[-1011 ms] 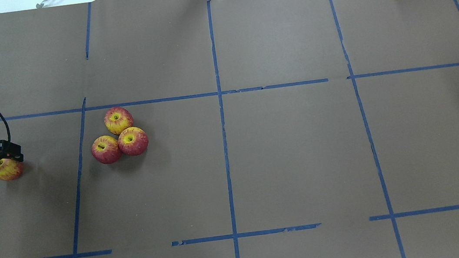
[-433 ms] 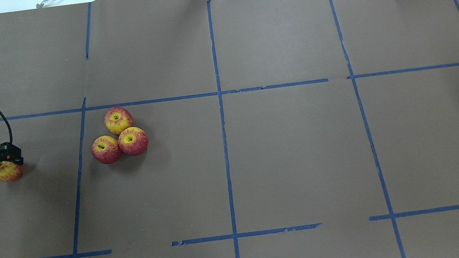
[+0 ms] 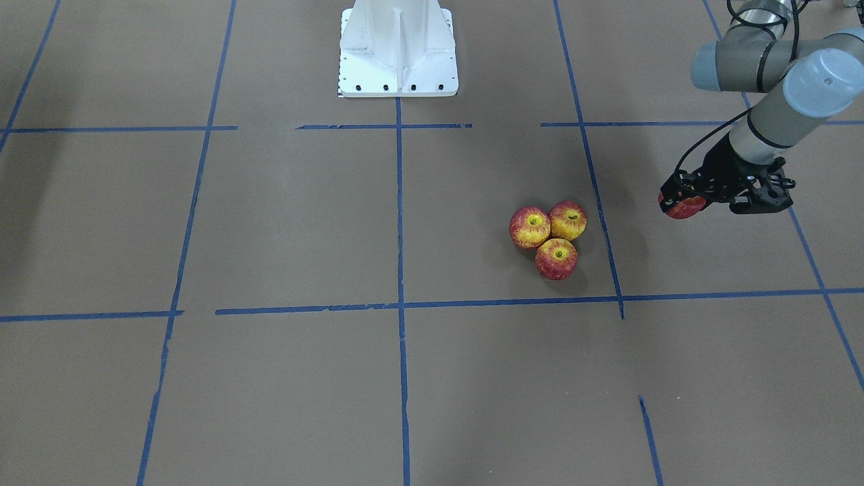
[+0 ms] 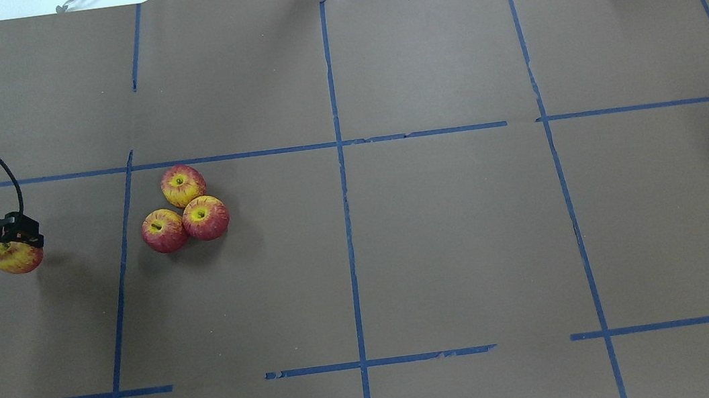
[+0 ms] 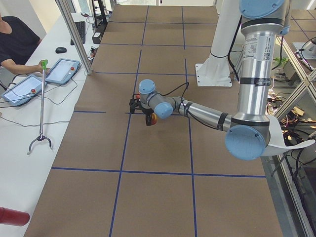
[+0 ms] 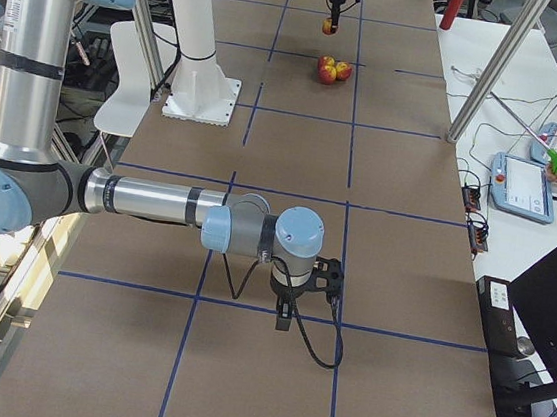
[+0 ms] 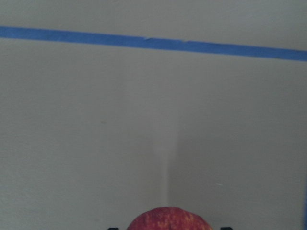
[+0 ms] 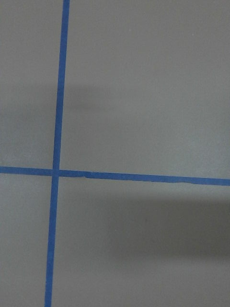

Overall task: Stack apples
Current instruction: 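Lift the held apple off the table with the left gripper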

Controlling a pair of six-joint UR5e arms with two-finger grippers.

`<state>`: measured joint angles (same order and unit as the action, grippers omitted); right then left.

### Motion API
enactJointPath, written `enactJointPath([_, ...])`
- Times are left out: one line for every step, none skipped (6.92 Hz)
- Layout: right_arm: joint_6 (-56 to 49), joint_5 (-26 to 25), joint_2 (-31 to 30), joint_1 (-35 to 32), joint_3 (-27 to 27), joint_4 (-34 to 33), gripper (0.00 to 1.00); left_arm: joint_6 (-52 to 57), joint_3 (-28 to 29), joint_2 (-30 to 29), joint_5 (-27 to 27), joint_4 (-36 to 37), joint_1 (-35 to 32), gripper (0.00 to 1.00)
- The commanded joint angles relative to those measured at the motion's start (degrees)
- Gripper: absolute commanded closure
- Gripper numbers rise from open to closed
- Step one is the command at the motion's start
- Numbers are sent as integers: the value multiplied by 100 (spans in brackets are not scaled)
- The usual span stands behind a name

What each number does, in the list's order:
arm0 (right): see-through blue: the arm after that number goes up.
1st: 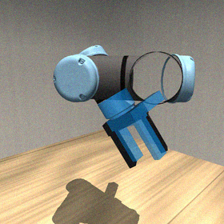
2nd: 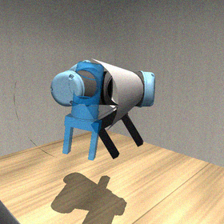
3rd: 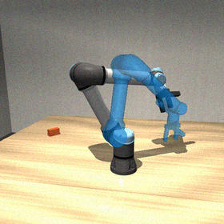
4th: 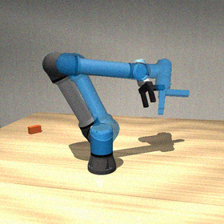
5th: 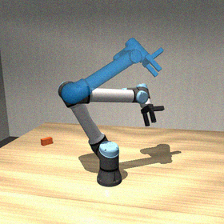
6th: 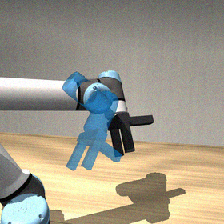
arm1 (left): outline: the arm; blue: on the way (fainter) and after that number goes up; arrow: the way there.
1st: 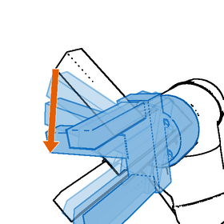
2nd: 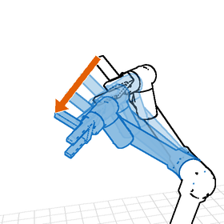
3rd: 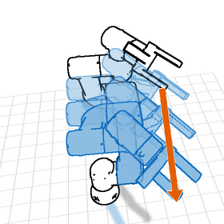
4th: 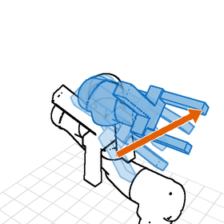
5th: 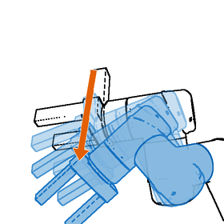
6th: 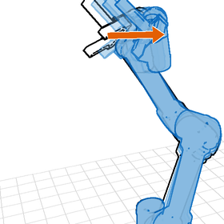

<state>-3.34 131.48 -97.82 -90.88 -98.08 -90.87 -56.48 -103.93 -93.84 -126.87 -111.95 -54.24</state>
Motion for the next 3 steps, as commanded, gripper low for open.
enactJointPath([0, 0, 0, 0, 0, -1, 0, -1342, -120, -1026, 48, 357, 184, 100])
enactJointPath([0, 0, 0, 0, 0, -1, 0, -1470, -110, -1422, 301, 785, 507, 100])
enactJointPath([0, 0, 0, 0, 0, -1, 0, -1515, 81, -1853, 860, 1085, 772, 100])
